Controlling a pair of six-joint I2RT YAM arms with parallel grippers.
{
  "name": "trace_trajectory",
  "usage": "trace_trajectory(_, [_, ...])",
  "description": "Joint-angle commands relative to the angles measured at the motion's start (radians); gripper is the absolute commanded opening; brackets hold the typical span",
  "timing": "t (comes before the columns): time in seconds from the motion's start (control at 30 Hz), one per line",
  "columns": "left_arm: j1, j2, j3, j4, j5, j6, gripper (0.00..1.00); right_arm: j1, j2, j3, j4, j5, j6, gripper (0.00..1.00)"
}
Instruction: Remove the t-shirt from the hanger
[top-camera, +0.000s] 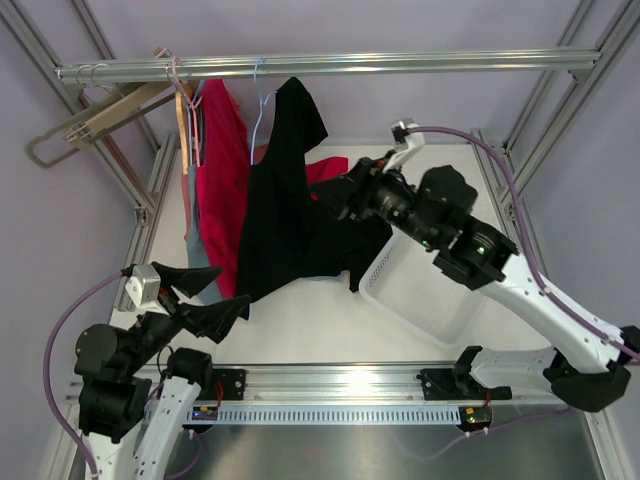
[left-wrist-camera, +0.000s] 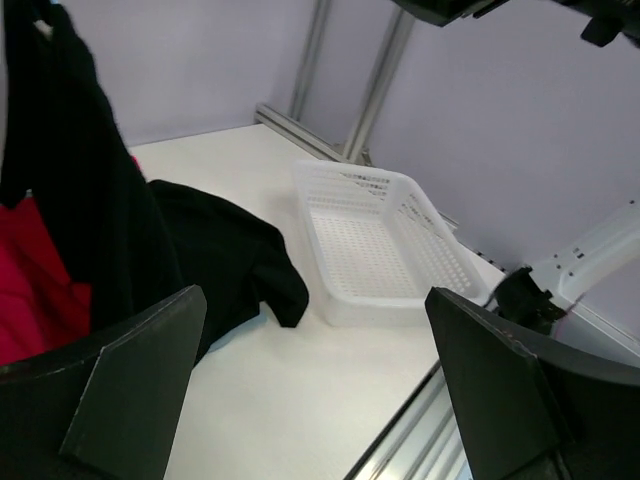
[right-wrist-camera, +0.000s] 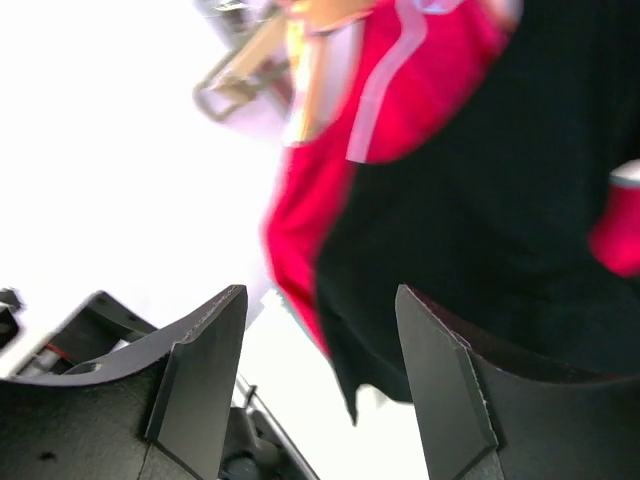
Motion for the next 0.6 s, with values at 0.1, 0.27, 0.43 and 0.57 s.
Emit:
trace_trajectory(0.1, [-0.004, -0.084, -0.081, -0.097, -0.197, 0.036, 0.99, 0.099, 0.235, 0.241, 0.055, 0.088, -0.073, 0.69])
trace_trajectory(0.27, [-0.004, -0.078, -0.128, -0.094, -0.232, 0.004, 0.99, 0.102, 0.372, 0.405, 0.067, 0.120, -0.081, 0.65])
trace_trajectory(0.43, [-0.004, -0.081, -0.131, -0.090, -0.231, 0.005, 0.99, 0.102, 0.532, 0.580, 0.035, 0.125, -0.087, 0.62])
trace_trajectory(0.57, [-0.009, -0.084, -0.134, -0.084, -0.213, 0.004, 0.99, 0.102, 0.628, 0.655, 0.021, 0.198, -0.093, 0.61])
